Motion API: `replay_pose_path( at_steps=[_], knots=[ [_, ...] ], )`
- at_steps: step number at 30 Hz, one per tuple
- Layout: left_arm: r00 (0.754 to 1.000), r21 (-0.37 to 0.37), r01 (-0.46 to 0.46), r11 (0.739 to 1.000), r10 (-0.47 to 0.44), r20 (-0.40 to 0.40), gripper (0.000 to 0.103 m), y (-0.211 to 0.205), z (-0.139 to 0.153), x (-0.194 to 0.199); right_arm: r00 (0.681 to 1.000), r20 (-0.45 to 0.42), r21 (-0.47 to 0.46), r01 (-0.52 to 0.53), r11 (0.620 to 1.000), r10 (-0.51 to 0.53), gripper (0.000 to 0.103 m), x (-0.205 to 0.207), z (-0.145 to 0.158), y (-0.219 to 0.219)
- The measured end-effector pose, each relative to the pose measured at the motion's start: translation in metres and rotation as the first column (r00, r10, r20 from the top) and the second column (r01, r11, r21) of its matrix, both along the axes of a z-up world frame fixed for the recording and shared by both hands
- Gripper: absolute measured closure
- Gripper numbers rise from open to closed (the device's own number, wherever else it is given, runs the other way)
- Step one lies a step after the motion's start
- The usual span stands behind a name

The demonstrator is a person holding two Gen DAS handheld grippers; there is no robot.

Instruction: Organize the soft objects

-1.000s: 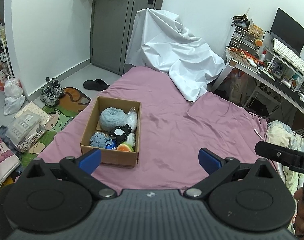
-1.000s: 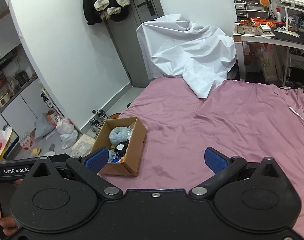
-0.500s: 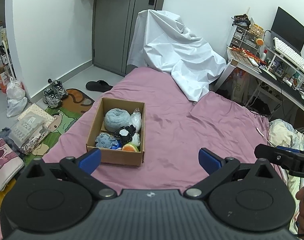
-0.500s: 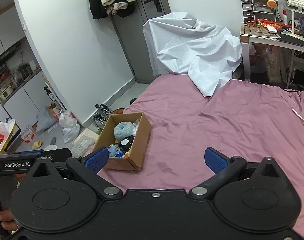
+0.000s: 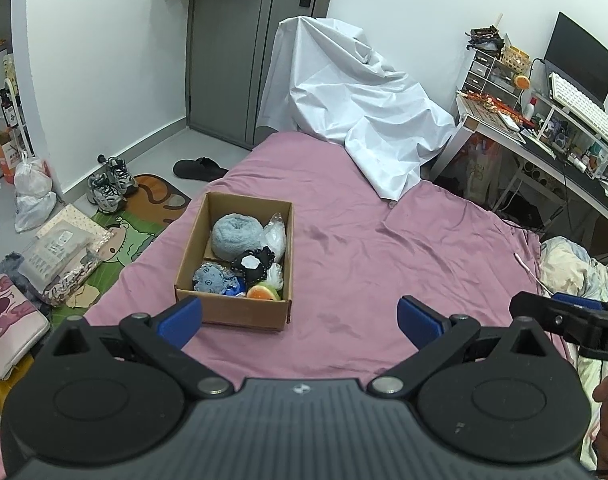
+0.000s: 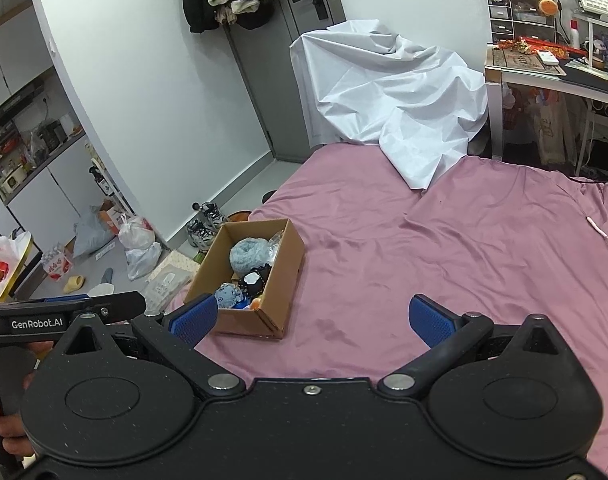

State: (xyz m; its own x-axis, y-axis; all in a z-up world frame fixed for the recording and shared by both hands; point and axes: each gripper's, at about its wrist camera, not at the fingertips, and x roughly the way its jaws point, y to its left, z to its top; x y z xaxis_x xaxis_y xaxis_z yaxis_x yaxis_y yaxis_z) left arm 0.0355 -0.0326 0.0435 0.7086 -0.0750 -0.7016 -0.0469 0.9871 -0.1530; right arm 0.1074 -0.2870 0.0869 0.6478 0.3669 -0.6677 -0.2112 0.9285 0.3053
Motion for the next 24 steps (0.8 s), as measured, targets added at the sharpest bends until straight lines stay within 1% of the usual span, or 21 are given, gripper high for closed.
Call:
replay_pose_path(
  at_steps=[24],
  knots=[
    [1.000,0.020,0.014,1.000,-0.014,-0.005,0.000,0.0022,-0.0069,0.0038,1.000,-0.008,-0.026,0.019,0.999,-0.019,0.000,0.0000,-0.0014,0.0022]
  ],
)
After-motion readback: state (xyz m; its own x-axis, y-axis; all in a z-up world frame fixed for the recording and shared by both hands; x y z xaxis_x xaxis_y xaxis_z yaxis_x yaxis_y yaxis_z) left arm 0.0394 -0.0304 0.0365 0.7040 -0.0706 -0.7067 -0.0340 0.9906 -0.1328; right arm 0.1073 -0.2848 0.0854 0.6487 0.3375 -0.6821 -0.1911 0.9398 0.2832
